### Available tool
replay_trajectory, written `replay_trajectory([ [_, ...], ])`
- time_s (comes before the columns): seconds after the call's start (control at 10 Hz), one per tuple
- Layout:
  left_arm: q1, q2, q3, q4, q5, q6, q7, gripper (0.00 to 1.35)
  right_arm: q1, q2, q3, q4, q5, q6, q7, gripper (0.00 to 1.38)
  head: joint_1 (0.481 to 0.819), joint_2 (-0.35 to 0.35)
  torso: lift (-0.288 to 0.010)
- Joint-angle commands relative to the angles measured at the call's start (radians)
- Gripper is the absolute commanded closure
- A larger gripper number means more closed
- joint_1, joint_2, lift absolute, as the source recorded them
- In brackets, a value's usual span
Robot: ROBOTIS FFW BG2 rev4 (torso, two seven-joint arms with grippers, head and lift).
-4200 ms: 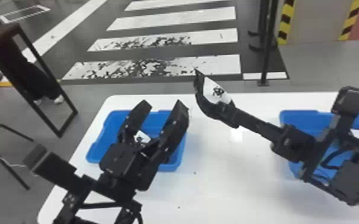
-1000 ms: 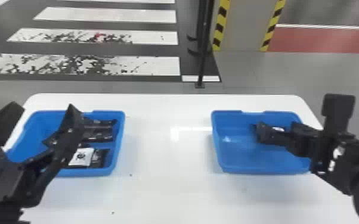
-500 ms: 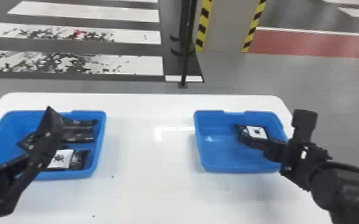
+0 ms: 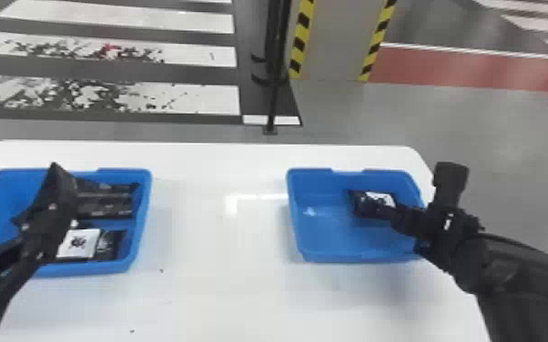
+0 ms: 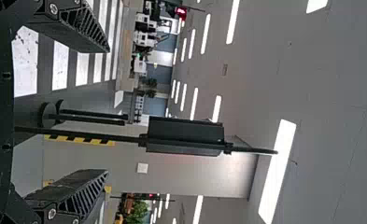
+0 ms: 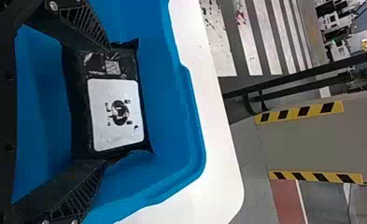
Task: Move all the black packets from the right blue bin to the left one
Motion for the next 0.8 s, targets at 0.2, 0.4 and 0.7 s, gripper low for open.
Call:
replay_trajectory([
  [0.2, 0.004, -0.003, 0.005, 0.007, 0.006, 0.013, 0.000, 0.12, -0.086, -0.015, 0.001, 0.161, -0.006, -0.070, 0.029, 0.11, 0.695, -0.172, -0.140],
  [0.4, 0.009, -0.008, 0.013, 0.009, 0.006, 0.010, 0.000, 0.12, -0.086, -0.013, 0.019, 0.139, -0.032, -0.057, 0.032, 0.11, 0.695, -0.173, -0.140],
  [0.7, 0.009, -0.009, 0.013, 0.019, 0.022, 0.008, -0.003, 0.12, -0.088, -0.010, 0.069, 0.046, -0.040, 0.065, 0.022, 0.11, 0.695, -0.133, -0.140],
])
